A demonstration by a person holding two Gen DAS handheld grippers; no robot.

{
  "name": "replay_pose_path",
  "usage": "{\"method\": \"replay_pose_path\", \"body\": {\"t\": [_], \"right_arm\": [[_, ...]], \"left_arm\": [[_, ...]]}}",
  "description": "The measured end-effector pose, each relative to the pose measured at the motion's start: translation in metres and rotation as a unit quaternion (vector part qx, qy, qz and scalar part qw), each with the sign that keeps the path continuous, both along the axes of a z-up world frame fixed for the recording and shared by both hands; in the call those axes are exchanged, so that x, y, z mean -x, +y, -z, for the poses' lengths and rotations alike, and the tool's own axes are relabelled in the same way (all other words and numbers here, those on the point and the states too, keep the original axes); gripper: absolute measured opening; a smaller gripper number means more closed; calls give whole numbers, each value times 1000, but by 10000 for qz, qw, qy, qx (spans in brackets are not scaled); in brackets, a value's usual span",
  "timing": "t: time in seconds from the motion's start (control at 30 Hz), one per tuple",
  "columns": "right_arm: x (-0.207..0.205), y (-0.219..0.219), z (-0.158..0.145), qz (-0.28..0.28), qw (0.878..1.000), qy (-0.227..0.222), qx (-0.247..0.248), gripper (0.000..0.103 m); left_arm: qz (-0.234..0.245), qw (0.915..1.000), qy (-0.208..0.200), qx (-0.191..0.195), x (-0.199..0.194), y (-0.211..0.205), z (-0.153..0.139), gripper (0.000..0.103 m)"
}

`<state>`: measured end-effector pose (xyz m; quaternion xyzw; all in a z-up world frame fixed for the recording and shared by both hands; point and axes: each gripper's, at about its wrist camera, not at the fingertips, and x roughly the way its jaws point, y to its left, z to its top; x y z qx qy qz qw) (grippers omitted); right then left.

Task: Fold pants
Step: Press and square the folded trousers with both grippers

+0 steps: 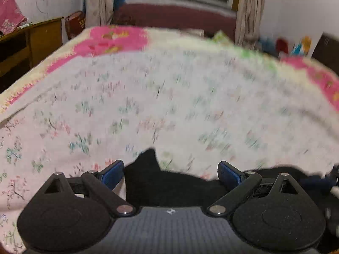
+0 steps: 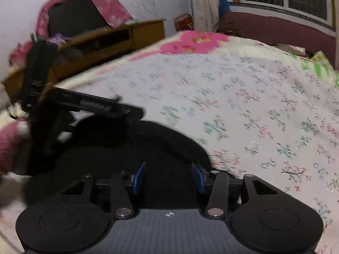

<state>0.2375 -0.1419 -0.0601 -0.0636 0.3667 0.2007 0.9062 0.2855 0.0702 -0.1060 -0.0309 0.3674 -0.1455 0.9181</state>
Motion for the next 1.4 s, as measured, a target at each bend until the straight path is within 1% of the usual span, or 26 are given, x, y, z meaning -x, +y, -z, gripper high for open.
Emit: {"method": "replay_pose_path", "body": {"t": [0.07, 0.1, 0.13, 0.2, 0.3, 0.33, 0.37, 0.4, 0.43, 0.5, 0.57, 0.67, 0.7, 0.73, 0.8, 0.83, 0.87, 0.9, 0.97, 1.0, 1.07, 1.17, 1.23, 1.27, 1.3, 1.4], "right_arm": [[-21, -3, 19, 210, 9997, 146, -8, 7], [-30, -2, 24, 268, 9995, 101, 92, 0], [-39, -1, 29, 310, 9992, 56, 244, 0], [-47, -3, 31, 276, 9993, 180, 156, 0], [-44, -6, 14, 350, 9993, 162, -23, 0], [-37, -7, 2, 399, 9990, 99, -169, 1], [-26, -9, -9, 413, 9989, -60, -232, 14], [-12, -11, -21, 399, 9986, -298, -204, 34], [2, -7, -32, 358, 9979, -533, -102, 39], [30, -2, -41, 231, 9966, -790, 49, 38], [48, 2, -40, 190, 9962, -832, 182, 37], [59, -4, -22, 224, 9990, -386, -3, 35], [60, -9, -11, 325, 9992, -237, -27, 34], [62, -13, -2, 370, 9990, -250, 51, 34], [65, -21, 9, 502, 9982, -281, 144, 34], [64, -27, 8, 596, 9980, -204, -17, 34], [64, -31, 4, 706, 9974, -104, -114, 35], [64, -34, -2, 847, 9963, 14, -153, 39], [68, -40, -21, 1078, 9928, 49, -513, 38], [77, -38, -32, 1131, 9920, -96, -559, 38], [92, -29, -53, 1119, 9915, -500, -444, 39], [106, -22, -81, 1076, 9884, -799, -711, 41], [110, -17, -98, 1129, 9852, -1033, -776, 48], [116, -14, -107, 1208, 9820, -1216, -798, 65], [123, -14, -114, 1299, 9781, -1395, -839, 88], [139, -15, -115, 1465, 9696, -1739, -907, 92]], "left_arm": [[-92, 9999, 107, -24, -8, 0, 12, 103], [-95, 9999, 114, -34, -12, 1, 14, 103], [-78, 9999, 129, -35, -13, 1, 16, 103], [-77, 9998, 178, -17, -11, 3, 14, 103], [-100, 9999, 126, -32, -3, 5, 1, 103], [-133, 9999, 60, 32, 4, 8, -7, 103], [-186, 9998, 5, 85, 8, 10, -13, 103], [-239, 9996, -53, 148, 14, 12, -20, 103], [-268, 9994, -110, 209, 25, 14, -27, 103], [-251, 9993, -222, 187, 44, 14, -36, 103], [-93, 9993, -347, -90, 64, 10, -40, 103], [211, 9979, -361, -485, 86, 2, -32, 103], [271, 9980, -335, -472, 91, 3, -27, 103], [276, 9987, -262, -351, 92, 8, -22, 103], [16, 9997, 226, 81, 88, 22, -9, 103], [-113, 9984, 426, 347, 87, 29, -7, 103], [-230, 9969, 505, 549, 88, 35, -10, 103], [-296, 9970, 467, 539, 91, 36, -16, 103], [-240, 9993, 194, 228, 102, 30, -31, 103], [-153, 9998, 40, 133, 108, 26, -40, 103], [-24, 9998, -155, 127, 117, 20, -57, 103], [0, 9987, -503, -25, 128, 10, -92, 103], [5, 9965, -808, -223, 139, 3, -119, 103], [-8, 9951, -945, -290, 145, 1, -130, 103], [-43, 9938, -1060, -330, 150, -1, -139, 103], [-58, 9908, -1327, -245, 168, -4, -150, 103]]}}
